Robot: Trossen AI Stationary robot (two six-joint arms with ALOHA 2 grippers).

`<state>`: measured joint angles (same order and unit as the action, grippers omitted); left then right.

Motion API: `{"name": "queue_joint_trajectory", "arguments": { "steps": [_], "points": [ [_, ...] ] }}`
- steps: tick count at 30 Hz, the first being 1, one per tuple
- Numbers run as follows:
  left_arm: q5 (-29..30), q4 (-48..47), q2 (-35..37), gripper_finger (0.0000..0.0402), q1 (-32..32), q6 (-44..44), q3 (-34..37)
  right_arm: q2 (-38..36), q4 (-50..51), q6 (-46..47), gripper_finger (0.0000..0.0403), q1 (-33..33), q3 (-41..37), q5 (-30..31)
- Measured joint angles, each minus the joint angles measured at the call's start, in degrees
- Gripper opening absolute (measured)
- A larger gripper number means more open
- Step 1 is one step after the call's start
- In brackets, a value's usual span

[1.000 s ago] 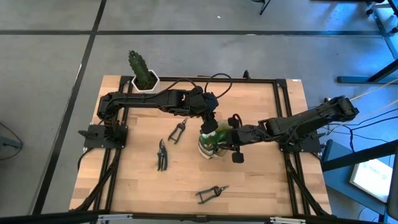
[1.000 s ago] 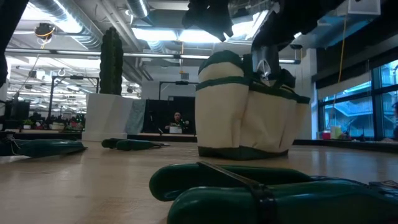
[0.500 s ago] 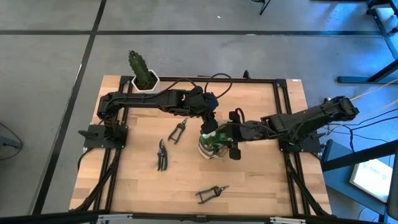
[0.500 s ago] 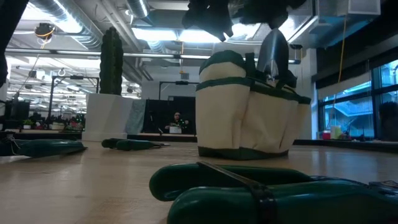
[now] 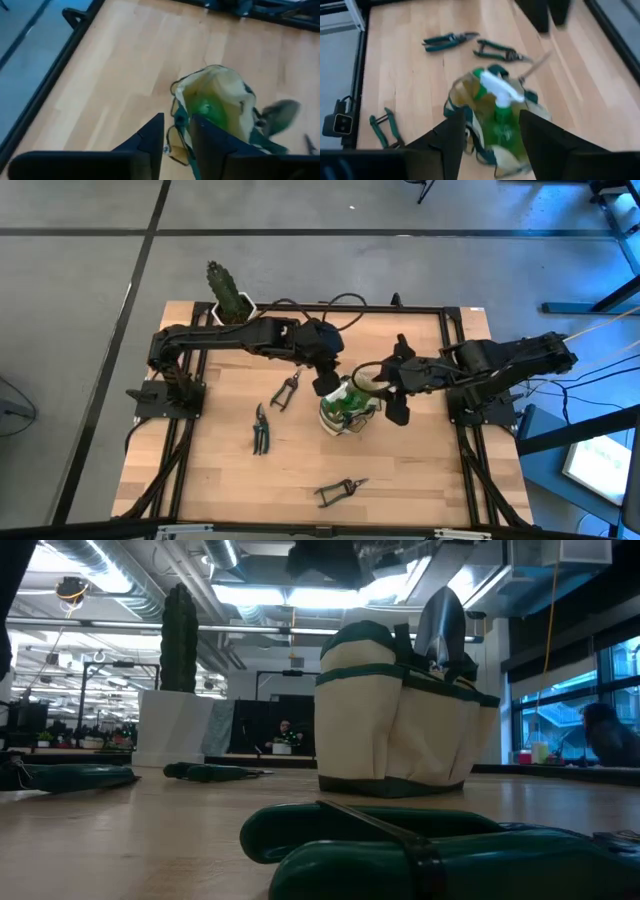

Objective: Pick & Place Garden tools in Gardening bag
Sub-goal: Put the top shear scissor into the gardening bag

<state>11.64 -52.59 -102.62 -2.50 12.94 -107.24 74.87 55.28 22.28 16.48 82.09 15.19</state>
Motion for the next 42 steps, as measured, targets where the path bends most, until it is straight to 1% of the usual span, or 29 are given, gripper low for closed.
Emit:
{"name": "queue_joint_trajectory", "arguments": {
  "steps": [2,3,5,6,8,11,14,17,21,24,26,29,32,35,37,40,42],
  "points": [
    [-2.82,-2.32,1.48,0.0073,0.00,0.38,0.00,-0.26,2.55,2.55,0.0180,0.58,0.73,0.64],
    [-5.46,-3.66,2.23,0.0069,-0.01,0.47,0.00,-0.66,2.61,3.26,0.0177,1.22,0.76,1.28],
    [-11.81,-5.63,3.28,0.0063,-0.46,-0.15,-0.02,-1.73,0.71,3.32,0.0171,2.70,0.77,1.57],
    [-13.95,-6.61,3.68,0.0061,-0.52,-0.58,-0.02,-2.32,-0.88,3.00,0.0169,3.54,0.79,1.57],
    [-15.02,-7.93,4.43,0.0058,-0.41,-0.60,-0.02,-3.66,-5.46,2.62,0.0166,5.20,0.81,1.56],
    [-11.73,-7.32,5.78,0.0052,0.52,0.24,-0.02,-6.19,-15.62,1.91,0.0165,7.11,-0.48,1.76],
    [-8.16,-4.15,6.21,0.0045,1.35,1.70,-0.02,-8.95,-23.92,1.53,0.0165,8.51,-4.46,3.51],
    [-5.71,0.10,6.34,0.0037,1.82,3.34,-0.02,-12.01,-31.09,4.04,0.0165,8.81,-11.22,4.17],
    [-3.30,3.30,6.38,0.0032,2.02,6.60,0.18,-16.38,-44.19,8.86,0.0165,9.11,-22.22,4.29],
    [-0.25,5.40,6.46,0.0032,2.14,11.26,2.33,-19.26,-54.84,10.29,0.0165,9.18,-28.39,4.48],
    [0.33,5.66,6.74,0.0033,2.14,14.92,4.83,-20.57,-58.69,10.36,0.0165,9.17,-30.31,5.61],
    [1.21,7.09,7.39,0.0033,2.46,20.31,9.56,-21.74,-61.39,8.64,0.0165,9.14,-30.13,5.90],
    [4.90,6.67,8.18,0.0033,3.53,27.02,14.55,-22.63,-62.56,5.73,0.0165,9.19,-28.79,5.76],
    [10.31,4.97,9.98,0.0033,5.05,37.35,19.58,-23.58,-62.21,4.86,0.0165,9.19,-28.09,5.59],
    [12.62,4.15,11.00,0.0033,6.13,44.78,23.00,-24.46,-61.20,4.68,0.0165,9.17,-28.09,5.57],
    [13.51,3.07,11.77,0.0033,7.85,52.91,28.04,-26.18,-58.03,4.68,0.0165,9.17,-28.09,4.29],
    [12.11,2.85,11.95,0.0033,8.97,56.72,30.77,-27.60,-55.20,5.11,0.0165,9.16,-28.09,4.23]
  ]
}}
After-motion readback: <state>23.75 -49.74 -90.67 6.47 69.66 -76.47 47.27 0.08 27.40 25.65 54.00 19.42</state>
